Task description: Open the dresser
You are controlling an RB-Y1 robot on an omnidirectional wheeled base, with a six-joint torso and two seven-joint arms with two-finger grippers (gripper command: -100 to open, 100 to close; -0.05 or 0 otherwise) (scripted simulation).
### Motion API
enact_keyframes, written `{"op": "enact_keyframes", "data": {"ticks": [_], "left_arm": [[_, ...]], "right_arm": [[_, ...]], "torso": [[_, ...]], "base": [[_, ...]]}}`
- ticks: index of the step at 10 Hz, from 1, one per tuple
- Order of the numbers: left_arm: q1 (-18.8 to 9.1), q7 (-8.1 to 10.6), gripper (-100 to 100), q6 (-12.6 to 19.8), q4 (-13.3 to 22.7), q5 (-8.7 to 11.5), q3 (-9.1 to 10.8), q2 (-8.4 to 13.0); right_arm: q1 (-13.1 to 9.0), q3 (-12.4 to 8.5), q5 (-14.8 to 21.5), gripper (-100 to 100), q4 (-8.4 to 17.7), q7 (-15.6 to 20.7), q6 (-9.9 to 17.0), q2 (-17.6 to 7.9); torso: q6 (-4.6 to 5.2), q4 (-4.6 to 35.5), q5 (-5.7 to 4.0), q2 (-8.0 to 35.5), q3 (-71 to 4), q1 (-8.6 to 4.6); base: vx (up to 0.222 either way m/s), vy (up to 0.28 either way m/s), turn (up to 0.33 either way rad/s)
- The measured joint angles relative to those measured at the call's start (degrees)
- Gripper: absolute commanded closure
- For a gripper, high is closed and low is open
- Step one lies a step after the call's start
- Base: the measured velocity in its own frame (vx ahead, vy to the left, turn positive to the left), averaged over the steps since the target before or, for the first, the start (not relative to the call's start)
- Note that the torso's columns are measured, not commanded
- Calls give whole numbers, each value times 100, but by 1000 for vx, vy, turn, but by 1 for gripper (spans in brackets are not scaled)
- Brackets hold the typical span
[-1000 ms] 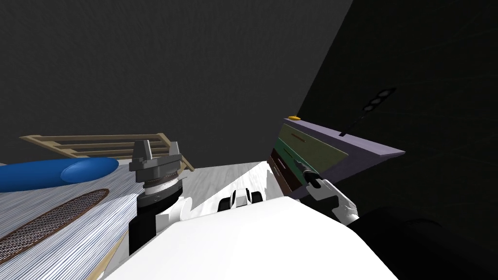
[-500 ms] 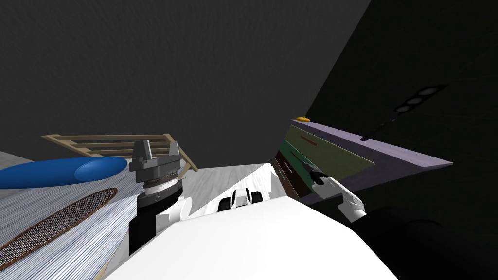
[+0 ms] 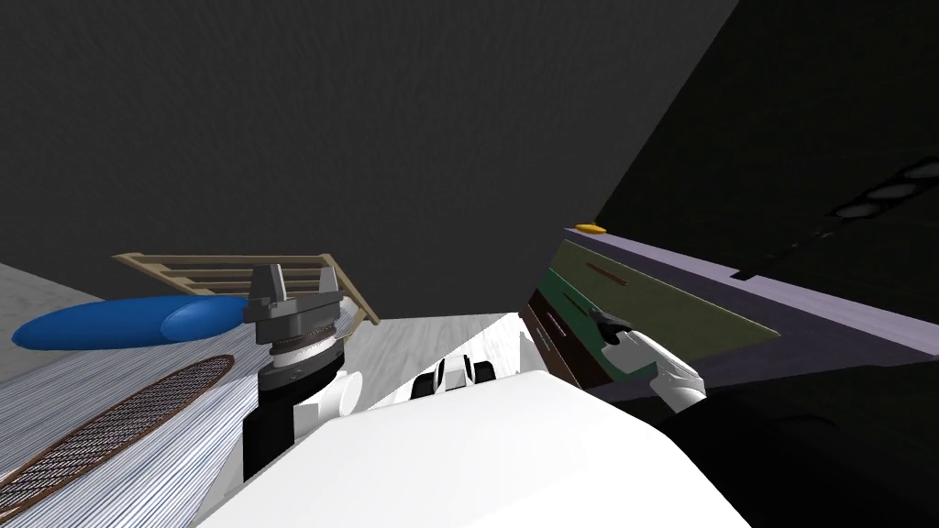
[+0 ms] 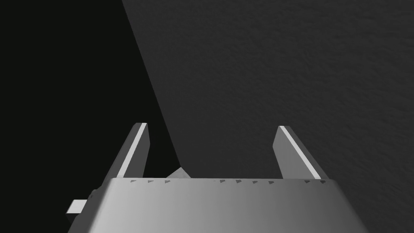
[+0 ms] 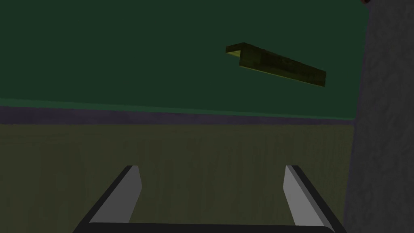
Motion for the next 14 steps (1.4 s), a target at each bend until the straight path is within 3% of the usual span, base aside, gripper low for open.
{"op": "enact_keyframes", "data": {"ticks": [2, 5, 7, 9, 10, 11, 13, 14], "left_arm": [[0, 0, 0, 0, 0, 0, 0, 0], [-1, 0, 0, 0, 0, 0, 1, 1], [0, 0, 0, 0, 0, 0, 0, 0], [0, 0, 0, 0, 0, 0, 0, 0], [0, 0, 0, 0, 0, 0, 1, 1], [0, 0, 0, 0, 0, 0, 1, 1], [-1, 0, 0, 0, 0, 0, 1, 1], [-1, 0, 0, 0, 0, 0, 1, 0]], "right_arm": [[209, -128, 61, -100, 26, 78, 327, -150], [48, -171, 213, -100, 511, 157, 538, -375], [68, -278, 372, -100, 872, 207, 740, -575], [-51, -282, 401, -100, 1147, 295, 951, -781], [18, -361, 307, -100, 1206, 404, 1128, -982], [29, -383, 350, -100, 1228, 442, 1243, -1012], [-89, -400, 527, -100, 1636, 443, 1336, -1172], [-71, -437, 550, -100, 1684, 495, 1474, -1260]], "torso": [[2, 6, -4, 18, 11, -16], [4, 7, -7, 24, 15, -22], [0, -1, -1, -2, -1, -1], [-1, 3, -4, 10, 5, -17], [2, 4, -4, 12, 7, -20], [3, 6, -9, 23, 15, -24], [0, 5, -3, 17, 10, -13], [1, 3, -2, 11, 6, -8]], "base": [[105, 80, 46], [66, 60, 61], [113, 93, 66], [108, 70, 79], [86, 47, 23], [73, 55, 37], [90, 70, 72], [85, 64, 48]]}}
